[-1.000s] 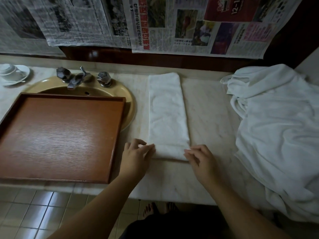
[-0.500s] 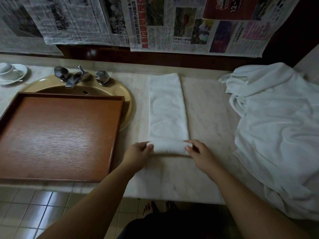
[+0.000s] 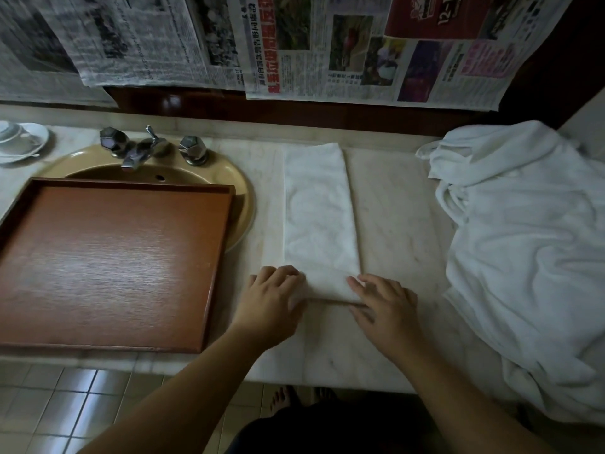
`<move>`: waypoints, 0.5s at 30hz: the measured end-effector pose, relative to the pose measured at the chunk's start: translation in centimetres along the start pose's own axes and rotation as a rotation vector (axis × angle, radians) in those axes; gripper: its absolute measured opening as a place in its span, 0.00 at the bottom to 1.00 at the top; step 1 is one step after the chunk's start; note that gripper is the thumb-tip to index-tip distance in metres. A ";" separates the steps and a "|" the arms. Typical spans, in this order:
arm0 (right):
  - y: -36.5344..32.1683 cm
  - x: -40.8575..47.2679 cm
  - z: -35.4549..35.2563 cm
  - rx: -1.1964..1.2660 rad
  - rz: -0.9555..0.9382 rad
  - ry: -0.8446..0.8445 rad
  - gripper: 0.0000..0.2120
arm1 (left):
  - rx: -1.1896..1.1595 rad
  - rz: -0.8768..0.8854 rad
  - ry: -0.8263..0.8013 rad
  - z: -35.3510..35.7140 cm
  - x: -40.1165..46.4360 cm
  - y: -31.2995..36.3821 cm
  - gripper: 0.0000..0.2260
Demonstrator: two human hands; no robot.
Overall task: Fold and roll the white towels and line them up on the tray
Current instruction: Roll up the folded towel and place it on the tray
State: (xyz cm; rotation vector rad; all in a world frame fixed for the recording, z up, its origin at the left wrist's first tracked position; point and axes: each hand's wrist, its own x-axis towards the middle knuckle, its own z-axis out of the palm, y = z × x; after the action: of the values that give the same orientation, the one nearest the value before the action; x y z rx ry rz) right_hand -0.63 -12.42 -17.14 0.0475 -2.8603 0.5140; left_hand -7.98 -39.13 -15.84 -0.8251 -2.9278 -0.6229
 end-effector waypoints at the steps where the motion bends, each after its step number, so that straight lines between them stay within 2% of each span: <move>1: 0.2 -0.2 0.1 -0.005 0.001 -0.010 0.24 | -0.033 0.005 -0.001 0.1 -0.1 -0.7 0.20; 5: 0.5 -0.3 0.2 0.131 0.105 -0.127 0.23 | -0.100 -0.048 -0.057 -0.6 0.1 -1.4 0.19; 7: 0.6 -0.3 0.1 0.230 0.183 -0.197 0.24 | -0.178 -0.181 -0.138 -0.9 0.0 -0.9 0.21; 8: 0.6 -0.2 0.1 0.273 0.219 -0.207 0.24 | -0.286 -0.287 -0.144 -0.9 -0.1 -0.5 0.19; 11: 0.2 1.0 0.3 0.339 0.341 -0.217 0.23 | -0.712 -0.568 -0.004 -0.6 -0.2 0.7 0.11; 13: 0.1 2.3 0.8 0.351 0.452 -0.246 0.17 | -0.818 -0.675 0.059 -0.5 0.2 1.7 0.09; 15: 0.0 3.6 1.3 0.417 0.582 -0.202 0.09 | -0.836 -0.752 0.090 -0.3 1.1 2.0 0.08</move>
State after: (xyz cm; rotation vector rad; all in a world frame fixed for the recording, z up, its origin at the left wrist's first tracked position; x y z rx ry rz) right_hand -4.45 -12.79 -17.44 -0.7147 -2.8734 1.2715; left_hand -7.96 -37.16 -14.63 0.3841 -2.7655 -1.9126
